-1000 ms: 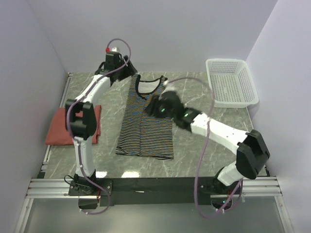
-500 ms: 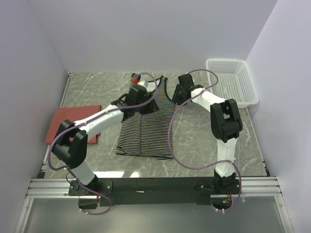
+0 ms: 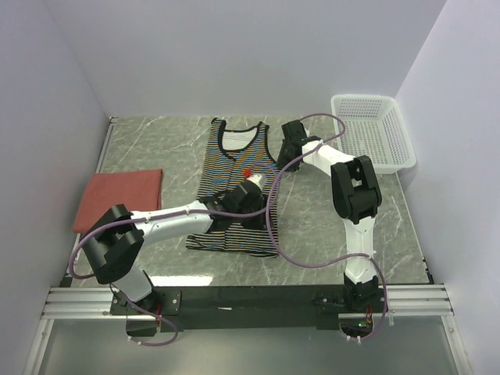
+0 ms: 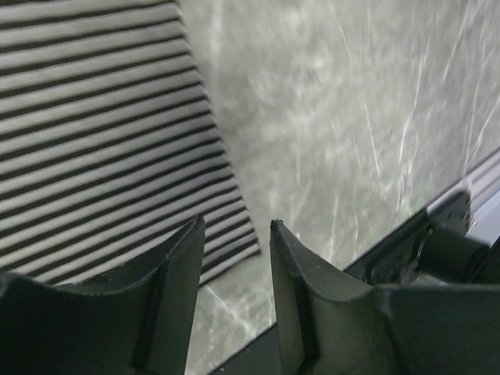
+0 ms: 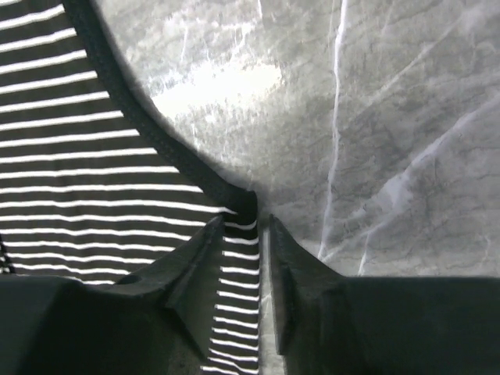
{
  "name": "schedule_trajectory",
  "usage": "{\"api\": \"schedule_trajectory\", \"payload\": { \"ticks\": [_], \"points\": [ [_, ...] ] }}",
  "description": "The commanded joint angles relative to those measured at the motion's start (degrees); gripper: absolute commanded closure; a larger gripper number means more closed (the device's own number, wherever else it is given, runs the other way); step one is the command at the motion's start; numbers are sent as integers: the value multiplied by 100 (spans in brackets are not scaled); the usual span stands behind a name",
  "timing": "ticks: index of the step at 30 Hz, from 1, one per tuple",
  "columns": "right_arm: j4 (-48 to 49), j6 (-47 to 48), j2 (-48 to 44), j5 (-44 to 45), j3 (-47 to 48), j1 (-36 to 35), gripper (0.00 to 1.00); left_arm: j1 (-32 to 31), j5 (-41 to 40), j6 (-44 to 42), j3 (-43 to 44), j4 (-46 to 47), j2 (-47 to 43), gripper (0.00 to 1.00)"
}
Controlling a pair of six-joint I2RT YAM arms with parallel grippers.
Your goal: Fold and stack the tank tops
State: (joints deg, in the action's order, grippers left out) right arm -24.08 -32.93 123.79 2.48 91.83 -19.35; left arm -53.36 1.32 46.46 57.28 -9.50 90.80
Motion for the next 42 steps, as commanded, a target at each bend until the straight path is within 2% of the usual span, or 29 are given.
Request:
{"api": "schedule_trajectory", "payload": {
  "ticks": [1, 3, 4, 8, 24, 27, 31, 33, 37, 42],
  "points": [
    [43, 6, 207, 77, 151, -16, 65, -436, -350, 127, 11, 317, 86, 55],
    [87, -3, 242, 42, 107, -16, 70, -587, -466, 118, 55, 273, 244, 55],
    [139, -3, 251, 25, 81, -7, 81, -735, -510, 109, 99, 256, 306, 55],
    [324, -73, 137, -72, -226, 11, 100, -1053, -887, 91, 240, 89, 525, 53],
    [1080, -328, -1154, -143, -2002, 204, 100, -2204, -2100, 425, 626, -1052, 1299, 56],
    [1133, -337, -1435, -99, -2292, 230, 100, -2406, -2355, 557, 793, -1404, 1483, 67],
    [1168, -311, -1884, 24, -2705, 292, 100, -2731, -2584, 741, 882, -1704, 1475, 93],
    [1142, -284, -2164, 103, -2916, 345, 100, -2837, -2584, 768, 925, -1775, 1370, 99],
    [914, -179, -2648, 393, -3171, 362, 100, -3022, -2304, 873, 698, -1468, 896, 99],
    [659, -39, -3062, 552, -3207, 362, 100, -2969, -2171, 1102, -48, -835, -246, 99]
  ]
}}
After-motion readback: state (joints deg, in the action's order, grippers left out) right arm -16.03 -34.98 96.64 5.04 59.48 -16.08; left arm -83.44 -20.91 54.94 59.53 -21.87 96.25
